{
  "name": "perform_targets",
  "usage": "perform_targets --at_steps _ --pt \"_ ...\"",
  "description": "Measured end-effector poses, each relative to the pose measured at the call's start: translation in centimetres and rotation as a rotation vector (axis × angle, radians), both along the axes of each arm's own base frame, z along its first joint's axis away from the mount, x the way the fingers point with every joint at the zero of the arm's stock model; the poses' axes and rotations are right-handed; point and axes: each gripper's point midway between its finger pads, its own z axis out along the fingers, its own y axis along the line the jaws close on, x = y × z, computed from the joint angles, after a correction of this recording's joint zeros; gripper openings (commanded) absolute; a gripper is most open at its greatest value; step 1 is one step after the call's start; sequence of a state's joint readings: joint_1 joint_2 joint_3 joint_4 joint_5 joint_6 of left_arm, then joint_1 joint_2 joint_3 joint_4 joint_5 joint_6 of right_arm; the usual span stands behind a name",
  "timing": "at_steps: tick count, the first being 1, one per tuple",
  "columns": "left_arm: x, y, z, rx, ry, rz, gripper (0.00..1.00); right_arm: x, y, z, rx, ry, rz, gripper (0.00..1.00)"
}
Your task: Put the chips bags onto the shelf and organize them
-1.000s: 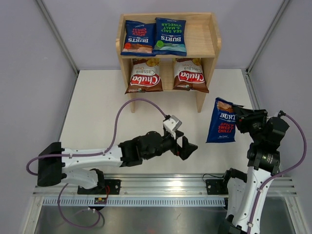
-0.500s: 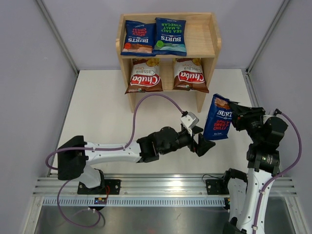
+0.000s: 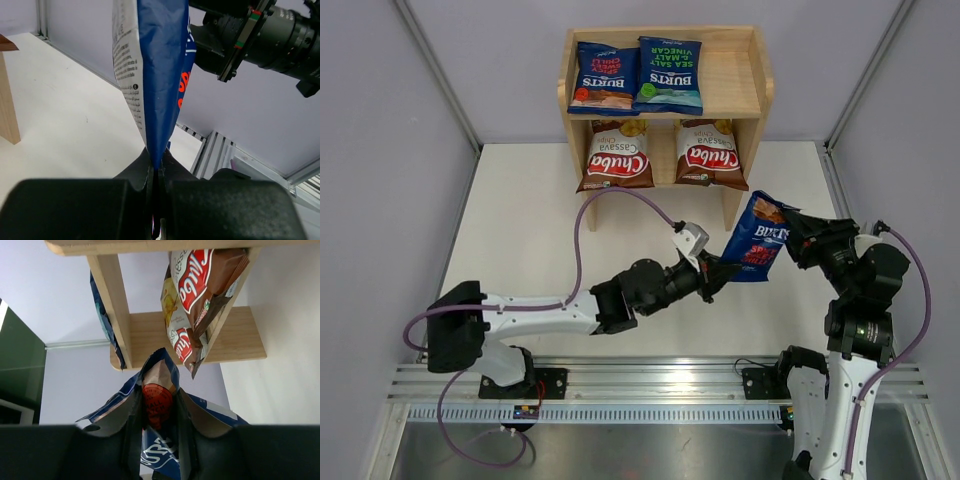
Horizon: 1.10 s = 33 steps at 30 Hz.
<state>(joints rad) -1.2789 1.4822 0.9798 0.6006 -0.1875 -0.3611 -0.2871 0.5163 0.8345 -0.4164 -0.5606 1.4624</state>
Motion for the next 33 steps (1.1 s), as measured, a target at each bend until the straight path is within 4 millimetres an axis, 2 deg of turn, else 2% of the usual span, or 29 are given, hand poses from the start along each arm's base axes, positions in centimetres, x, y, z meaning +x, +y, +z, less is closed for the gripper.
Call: perform_targets --at_steps 2,3,4,5,6,7,8,11,14,16,18,20,22,26,29,33 --pt "-0.2 0.9 0.6 -0.011 -0.005 0.003 0.00 -0.1 0.5 0.3 -0.006 -0.012 0.030 0.26" --pt "-0.4 1.3 0.9 -0.014 -0.011 0.001 0.00 -0.2 0.7 0.5 -0.014 -0.021 0.044 0.40" --pt "-0.5 1.7 1.4 -0.015 -0.020 -0.003 0.00 -0.2 1.0 0.8 -0.031 -0.039 0.071 0.48" --pt "-0.9 2.1 1.8 -0.010 -0.031 -0.016 0.00 -0.2 1.2 1.1 -0.046 -0.051 0.087 0.62" --pt "-1.3 2.6 2.3 -0.003 -0.044 -0.037 0.00 -0.1 1.3 1.5 -0.073 -0.075 0.103 0.82" --pt "-1.8 3.2 2.7 0.005 -0.058 -0.056 0.00 -0.1 1.6 2.0 -0.125 -0.107 0.125 0.93" --pt "-2.5 3.8 3.1 0.013 -0.074 -0.086 0.00 -0.1 1.7 2.4 -0.182 -0.135 0.145 0.99" --pt "-4.9 6.2 4.2 0.033 -0.121 -0.184 0.00 -0.8 2.5 4.0 -0.398 -0.226 0.218 0.99" --pt "-7.5 8.9 5.0 0.056 -0.161 -0.285 0.00 -2.7 4.0 6.1 -0.644 -0.383 0.313 0.99" --pt "-9.3 10.7 5.4 0.069 -0.185 -0.366 0.00 -5.3 6.1 6.6 -0.778 -0.520 0.445 0.99" --pt "-11.3 12.3 5.5 0.076 -0.206 -0.458 0.00 -8.6 8.2 6.9 -0.869 -0.658 0.597 1.00" --pt "-13.1 13.6 5.5 0.082 -0.217 -0.540 0.00 -11.1 9.3 7.4 -0.924 -0.757 0.685 0.99" --pt "-15.0 14.7 5.4 0.086 -0.225 -0.634 0.00 -12.4 9.8 7.8 -0.940 -0.819 0.733 1.00" --pt "-18.5 16.1 3.9 0.120 -0.206 -0.852 0.00 -12.9 11.4 5.8 -0.834 -0.788 0.873 1.00" --pt "-20.4 17.0 2.8 0.151 -0.169 -0.978 0.00 -12.0 12.8 3.4 -0.726 -0.665 0.992 1.00" --pt "-22.2 18.2 2.5 0.149 -0.160 -1.097 0.00 -11.8 14.2 1.1 -0.645 -0.559 1.093 0.99"
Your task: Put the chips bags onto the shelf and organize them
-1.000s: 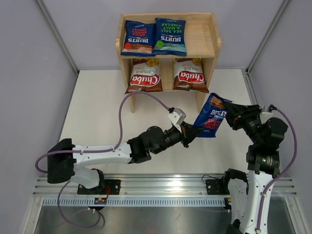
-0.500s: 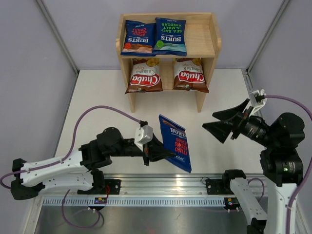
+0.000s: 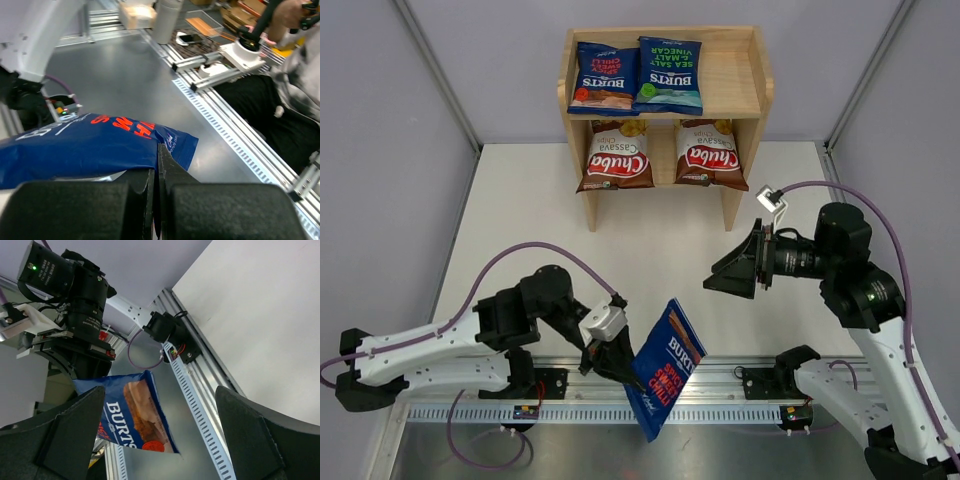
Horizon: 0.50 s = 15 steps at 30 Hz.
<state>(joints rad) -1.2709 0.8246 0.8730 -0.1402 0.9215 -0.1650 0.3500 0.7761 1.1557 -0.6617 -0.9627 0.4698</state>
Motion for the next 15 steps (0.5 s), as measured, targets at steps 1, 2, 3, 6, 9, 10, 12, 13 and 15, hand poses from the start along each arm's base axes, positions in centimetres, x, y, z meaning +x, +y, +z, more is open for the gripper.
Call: perform_targets --at_steps 1,2,3,6,9,10,12,13,15 --pt "-0.5 0.3 0.0 -0.001 0.002 -0.026 0.00 -0.2 0.2 -0.5 0.000 0.022 0.013 0.99" --pt "-0.9 0.5 0.0 -0.001 0.002 -0.051 0.00 -0.4 0.4 -1.0 0.001 0.045 0.022 0.98" --pt "-1.4 0.7 0.1 -0.004 0.003 -0.075 0.00 -0.7 0.6 -1.4 0.012 0.070 0.039 0.98" --pt "-2.5 1.4 0.5 -0.022 0.001 -0.134 0.00 -1.3 0.9 -3.3 0.041 0.151 0.076 0.98" --pt "-3.1 1.9 1.4 -0.069 -0.012 -0.172 0.00 -2.2 1.2 -4.7 0.082 0.227 0.129 0.98" --pt "-3.2 2.1 1.6 -0.085 -0.018 -0.178 0.00 -2.6 1.3 -4.8 0.099 0.243 0.150 0.97" --pt "-3.3 2.2 2.2 -0.115 -0.028 -0.178 0.00 -3.3 1.3 -4.8 0.132 0.251 0.189 0.97" --pt "-3.2 2.2 2.3 -0.126 -0.034 -0.176 0.00 -3.9 1.3 -4.6 0.148 0.246 0.213 0.96" --pt "-3.1 1.9 2.4 -0.136 -0.041 -0.170 0.00 -5.1 1.2 -4.1 0.173 0.229 0.261 0.94"
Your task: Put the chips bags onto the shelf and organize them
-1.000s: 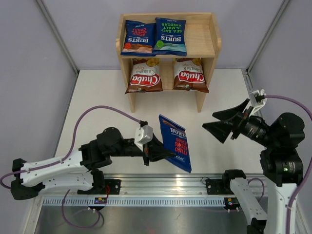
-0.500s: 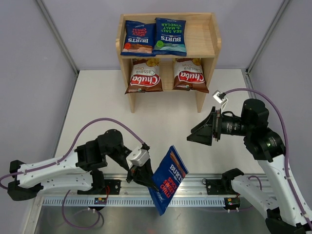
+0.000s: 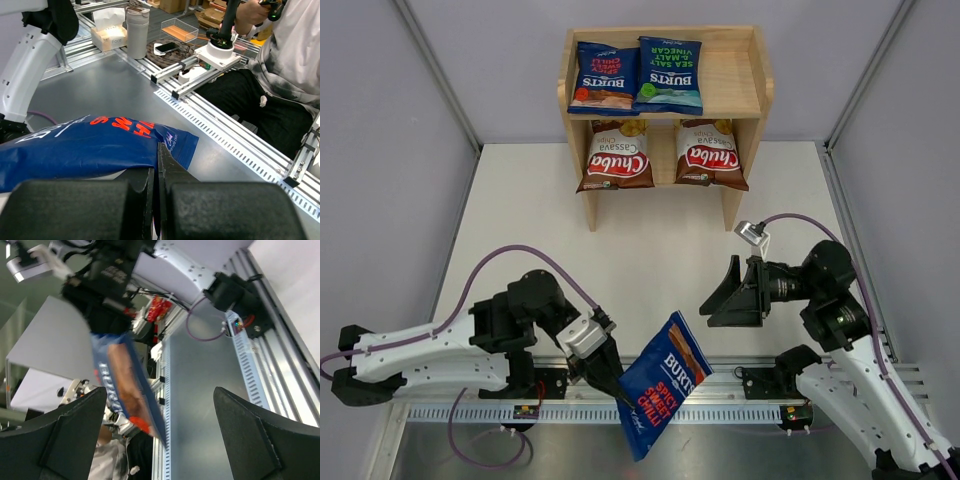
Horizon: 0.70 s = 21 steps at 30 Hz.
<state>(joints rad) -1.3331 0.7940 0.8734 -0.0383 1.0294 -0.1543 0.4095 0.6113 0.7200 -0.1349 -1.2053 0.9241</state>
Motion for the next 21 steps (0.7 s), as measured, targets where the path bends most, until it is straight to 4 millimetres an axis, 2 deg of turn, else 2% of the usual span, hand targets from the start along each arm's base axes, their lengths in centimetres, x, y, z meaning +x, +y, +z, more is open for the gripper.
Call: perform_targets --at_steps 7,10,16,21 --pt "0.8 -1.6 0.3 -0.008 -0.014 0.037 0.00 -2.9 -0.3 2.0 0.072 -0.054 0.121 0.90" --pt "1.2 -2.3 0.9 -0.030 -0.023 0.056 0.00 -3.1 -0.2 1.6 0.056 -0.052 0.134 0.89" --pt "1.4 -3.3 2.7 -0.088 -0.045 0.059 0.00 -2.3 0.3 0.2 0.016 -0.021 0.143 0.89" --pt "1.7 -3.9 2.9 -0.098 -0.053 0.058 0.00 -3.6 0.8 0.6 0.041 -0.039 0.225 0.87"
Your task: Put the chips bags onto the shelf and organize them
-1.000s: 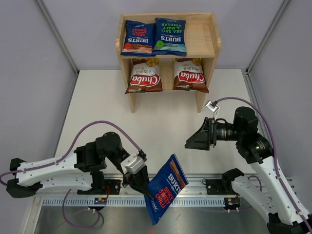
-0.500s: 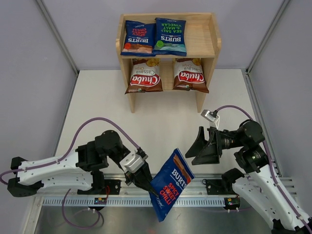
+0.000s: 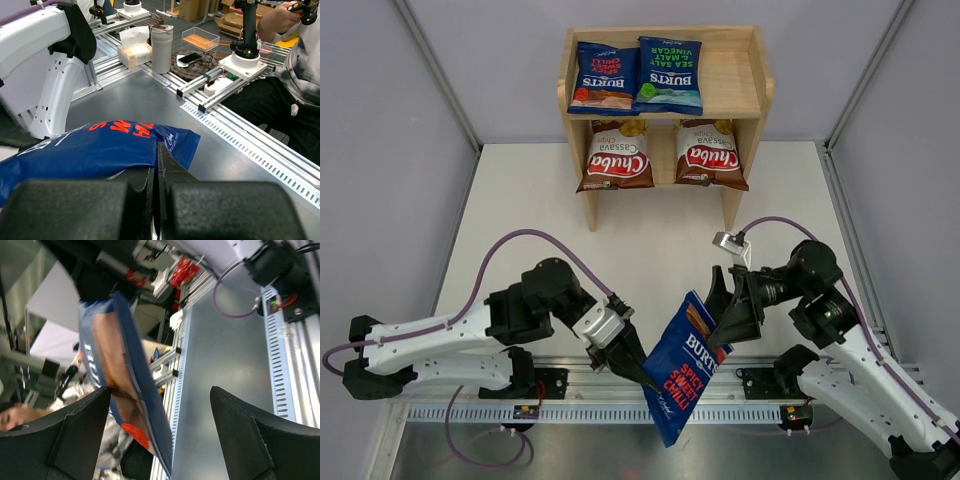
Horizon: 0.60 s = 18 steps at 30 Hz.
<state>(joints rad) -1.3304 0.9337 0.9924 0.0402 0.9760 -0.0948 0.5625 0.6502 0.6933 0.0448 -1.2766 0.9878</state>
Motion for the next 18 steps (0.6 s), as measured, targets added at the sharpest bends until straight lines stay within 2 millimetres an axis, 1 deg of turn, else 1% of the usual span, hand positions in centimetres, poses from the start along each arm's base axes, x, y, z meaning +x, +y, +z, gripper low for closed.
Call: perform_targets --at_steps 2,4,6,8,11,13,14,15,18 --pt "0.2 -0.3 -0.2 0.004 0.000 0.004 0.00 -1.3 0.1 0.6 0.026 -0.026 0.055 0.82" --pt "0.4 -0.5 -0.2 0.003 0.000 0.008 0.00 -2.5 0.1 1.1 0.047 -0.046 0.105 0.73" --pt "0.6 -0.7 -0.2 0.002 0.000 0.014 0.00 -3.6 -0.1 1.5 0.067 -0.066 0.150 0.69" --pt "0.9 -0.8 -0.1 -0.005 -0.001 0.021 0.00 -4.2 -0.2 1.8 0.082 -0.081 0.169 0.61" --pt "1.4 -0.9 0.2 -0.019 0.003 0.031 0.00 -4.3 -0.2 1.8 0.087 -0.092 0.171 0.55" --pt "1.8 -0.9 0.1 -0.020 0.007 0.036 0.00 -4.2 -0.1 1.7 0.085 -0.093 0.162 0.45" --pt "1.8 -0.9 -0.1 -0.017 0.009 0.035 0.00 -4.1 -0.1 1.7 0.082 -0.091 0.158 0.43" --pt "1.8 -0.9 -0.3 -0.012 0.012 0.032 0.00 -4.1 -0.1 1.7 0.080 -0.089 0.154 0.45" --pt "1.6 -0.6 -0.8 -0.001 0.013 0.013 0.00 -4.0 0.0 1.9 0.075 -0.086 0.149 0.45"
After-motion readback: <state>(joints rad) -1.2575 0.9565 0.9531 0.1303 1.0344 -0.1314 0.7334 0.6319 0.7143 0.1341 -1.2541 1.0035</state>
